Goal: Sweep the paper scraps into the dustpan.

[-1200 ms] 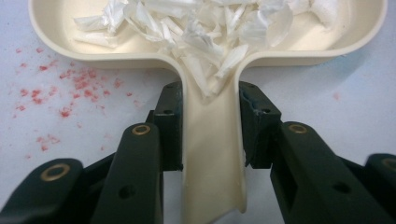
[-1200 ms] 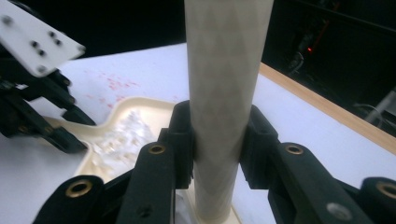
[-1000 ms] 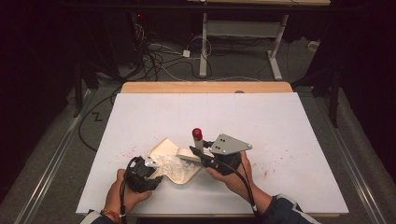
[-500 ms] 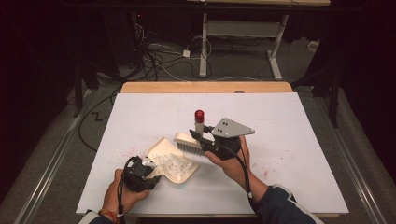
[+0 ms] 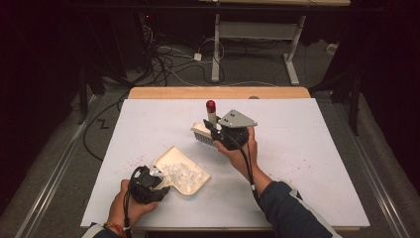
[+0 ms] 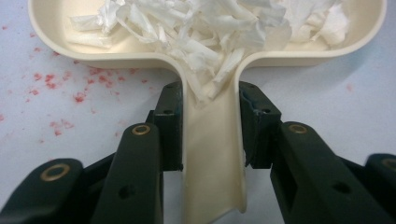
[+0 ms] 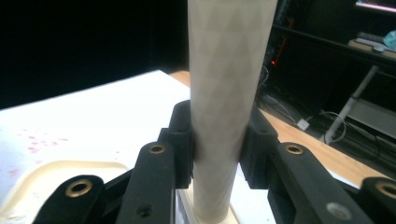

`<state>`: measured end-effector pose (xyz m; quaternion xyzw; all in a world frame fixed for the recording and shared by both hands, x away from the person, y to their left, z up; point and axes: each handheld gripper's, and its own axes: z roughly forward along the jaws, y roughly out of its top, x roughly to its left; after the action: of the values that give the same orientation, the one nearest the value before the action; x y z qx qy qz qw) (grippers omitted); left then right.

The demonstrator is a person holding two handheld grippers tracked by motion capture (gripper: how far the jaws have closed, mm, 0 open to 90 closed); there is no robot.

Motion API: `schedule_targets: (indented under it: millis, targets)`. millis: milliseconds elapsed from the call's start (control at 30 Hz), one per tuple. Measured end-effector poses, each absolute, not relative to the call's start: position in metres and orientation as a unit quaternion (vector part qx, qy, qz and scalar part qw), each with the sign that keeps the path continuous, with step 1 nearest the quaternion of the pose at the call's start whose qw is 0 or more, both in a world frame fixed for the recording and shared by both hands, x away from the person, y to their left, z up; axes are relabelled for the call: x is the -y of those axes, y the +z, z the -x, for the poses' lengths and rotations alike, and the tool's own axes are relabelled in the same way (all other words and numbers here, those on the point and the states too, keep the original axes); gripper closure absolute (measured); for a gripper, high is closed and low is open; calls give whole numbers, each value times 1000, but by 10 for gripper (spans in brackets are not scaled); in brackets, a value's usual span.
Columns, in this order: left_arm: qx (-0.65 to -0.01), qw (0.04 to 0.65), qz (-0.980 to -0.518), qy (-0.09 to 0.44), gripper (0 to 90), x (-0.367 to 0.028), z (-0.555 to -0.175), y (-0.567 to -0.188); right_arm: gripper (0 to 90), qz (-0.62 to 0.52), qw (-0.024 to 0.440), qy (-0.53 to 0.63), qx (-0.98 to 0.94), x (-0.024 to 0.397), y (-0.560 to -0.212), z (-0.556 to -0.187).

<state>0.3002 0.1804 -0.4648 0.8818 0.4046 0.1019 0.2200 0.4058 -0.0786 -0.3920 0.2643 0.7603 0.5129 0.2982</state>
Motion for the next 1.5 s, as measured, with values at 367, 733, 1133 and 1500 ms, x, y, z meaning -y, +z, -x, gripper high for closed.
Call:
schedule_targets:
  millis: [367,733,1133,1500]
  targets:
    - [-406,220,-881,101,634,-183,-301,-465,696,-209,246,526,-787,44,-410,-389]
    - [-407,216,-882,100,634,-182,-301,-464,705,-186,188,551,-792,52,-396,-358]
    - [-410,218,-880,100,634,-182,-301,-465,704,-210,229,561,-768,76,-375,-361]
    - [-411,214,-880,101,634,-181,-301,-464,704,-218,241,519,-791,95,-394,-357]
